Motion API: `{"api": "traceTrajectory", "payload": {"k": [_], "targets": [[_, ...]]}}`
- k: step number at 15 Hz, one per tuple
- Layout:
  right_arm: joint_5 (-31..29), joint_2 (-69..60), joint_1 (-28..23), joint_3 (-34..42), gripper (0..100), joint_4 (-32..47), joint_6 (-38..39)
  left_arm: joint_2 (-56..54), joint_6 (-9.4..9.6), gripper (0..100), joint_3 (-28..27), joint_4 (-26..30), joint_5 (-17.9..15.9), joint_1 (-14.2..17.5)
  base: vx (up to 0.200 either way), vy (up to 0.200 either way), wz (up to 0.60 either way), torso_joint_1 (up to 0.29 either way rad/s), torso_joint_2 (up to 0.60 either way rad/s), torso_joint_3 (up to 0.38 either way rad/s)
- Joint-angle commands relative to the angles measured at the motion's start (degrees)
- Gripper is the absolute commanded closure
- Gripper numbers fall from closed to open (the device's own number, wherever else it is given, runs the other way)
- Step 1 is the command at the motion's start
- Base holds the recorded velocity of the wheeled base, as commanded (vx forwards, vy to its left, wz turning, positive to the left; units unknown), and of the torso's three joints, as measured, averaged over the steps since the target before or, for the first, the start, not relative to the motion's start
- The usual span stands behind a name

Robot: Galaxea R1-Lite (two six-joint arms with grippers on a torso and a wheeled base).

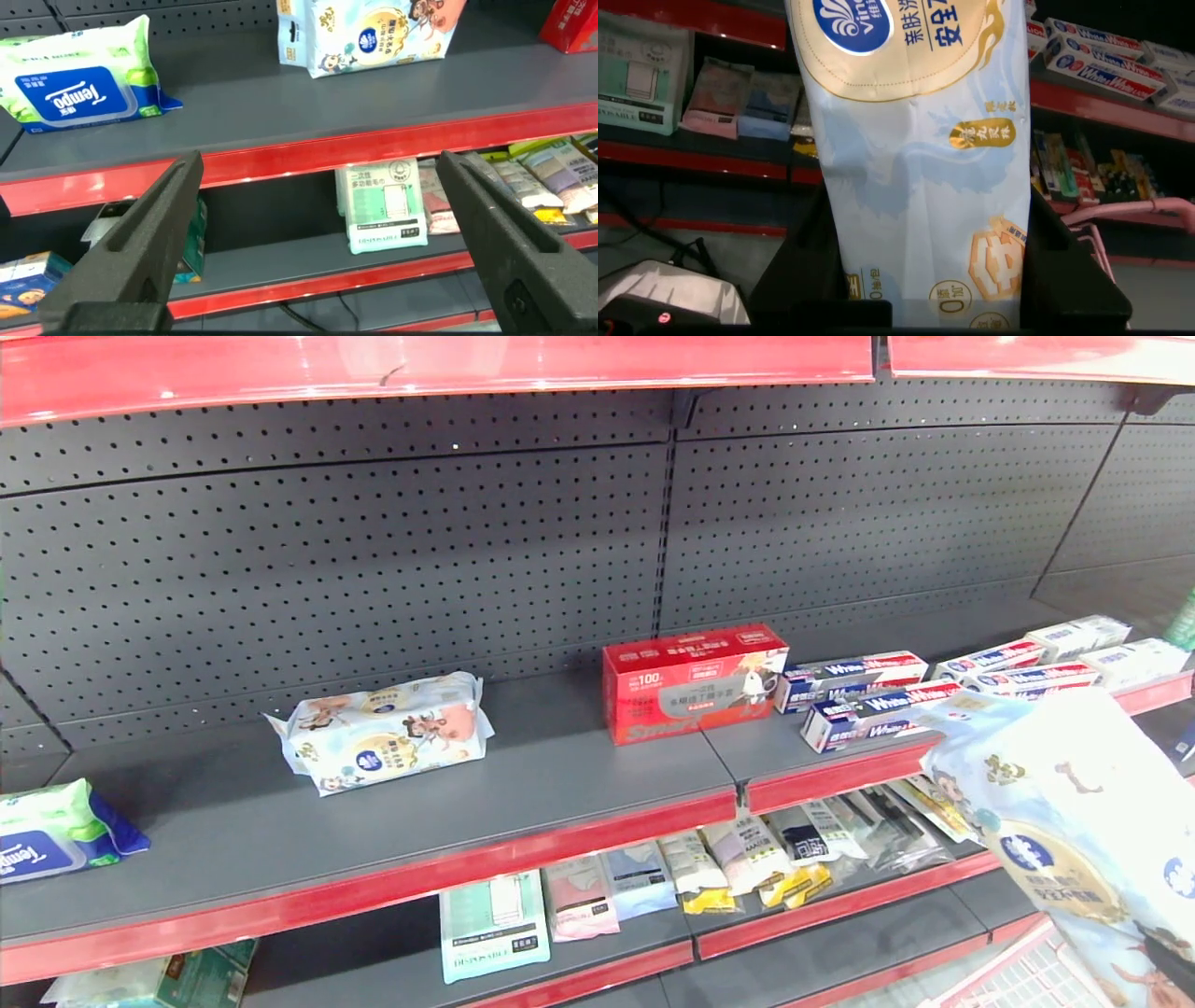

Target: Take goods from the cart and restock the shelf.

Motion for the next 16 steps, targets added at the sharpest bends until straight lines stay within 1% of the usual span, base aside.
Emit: {"api": "traceTrajectory", "payload": {"k": [1,3,4,5,6,7,10,11,12,13,14,15,16], "targets": [[-0.4,3.2,-0.4,-0.5,100,-0.6,-0.1,0.0,2.01,0,0.0,0.0,-0.1,0.0,0.000,0.000,0.60,0.007,0.00,0.002],[-1.6,3.9,-0.4,-0.5,100,-0.6,-0.1,0.0,2.19,0,-0.3,-0.2,-0.1,0.0,0.000,0.000,0.60,0.002,0.00,-0.002],[-1.7,3.6,-0.4,-0.5,100,-0.6,-0.1,4.9,0.96,0,-8.2,0.6,-0.2,-0.2,0.000,0.000,0.00,0.000,0.00,0.000],[-2.0,3.5,-0.4,-0.7,100,-0.7,0.1,15.0,-4.32,0,-16.8,0.7,-0.6,-0.3,0.000,0.000,0.00,0.000,0.00,0.000],[-2.1,3.3,-0.6,-0.8,100,-0.6,0.1,21.1,-9.06,0,-22.2,0.2,-1.3,-0.5,0.000,0.000,0.00,0.000,0.00,0.000],[-2.0,2.6,-0.6,-0.7,100,-0.7,0.2,28.1,-11.26,0,-27.1,0.0,-2.1,-0.4,0.000,0.000,0.00,0.000,0.00,0.000],[-1.8,0.2,-0.6,-0.8,100,-0.7,0.5,42.1,-11.26,0,-27.9,-1.1,-2.0,-0.4,0.000,0.000,0.00,0.000,0.00,0.000],[-1.8,0.2,-0.6,-0.8,100,-0.7,0.5,42.1,-11.26,0,-27.9,-1.1,-2.0,-0.4,0.000,0.000,0.00,0.000,0.00,0.000],[-1.9,-1.2,-0.7,-1.0,100,-0.8,0.5,58.2,-10.91,0,-31.9,-3.3,-1.7,-0.1,0.000,0.000,0.00,0.000,0.00,0.000],[-2.0,-1.1,-0.7,-1.6,100,-0.6,0.5,63.4,-8.97,0,-32.7,-5.1,-1.9,-0.1,0.000,0.000,0.00,0.000,0.00,0.000],[-1.9,-0.5,-0.6,-1.9,100,-0.4,1.0,68.6,-4.58,0,-32.8,-8.7,-2.8,0.5,0.000,0.000,0.00,0.000,0.00,0.000],[-2.0,0.5,-0.7,-2.3,100,-0.7,1.6,72.0,-1.50,0,-32.9,-11.1,-4.6,1.5,0.000,0.000,0.00,0.000,0.00,0.000],[-2.3,1.2,-0.8,-2.8,100,-0.7,2.5,78.3,6.67,0,-33.9,-15.8,-13.2,4.7,0.000,0.000,0.00,0.000,0.00,0.000]]}}
